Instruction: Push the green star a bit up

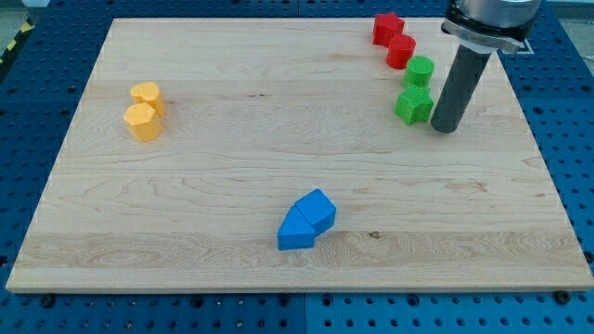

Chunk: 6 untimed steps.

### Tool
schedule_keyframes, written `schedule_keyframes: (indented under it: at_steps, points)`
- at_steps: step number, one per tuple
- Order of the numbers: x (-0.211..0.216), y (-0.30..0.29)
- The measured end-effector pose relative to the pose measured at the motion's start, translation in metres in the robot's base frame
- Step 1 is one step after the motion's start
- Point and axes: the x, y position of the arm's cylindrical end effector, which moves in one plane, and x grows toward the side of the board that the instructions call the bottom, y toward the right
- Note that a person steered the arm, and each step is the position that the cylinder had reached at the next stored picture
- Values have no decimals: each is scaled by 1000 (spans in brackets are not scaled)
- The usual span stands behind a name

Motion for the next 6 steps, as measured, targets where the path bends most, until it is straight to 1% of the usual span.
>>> schedule_keyframes:
  at_steps: [1,2,3,4,6]
  points:
    - [12,-19]
    - [19,-55]
    - [-12,-71]
    - [-13,-68]
    - [-13,-38]
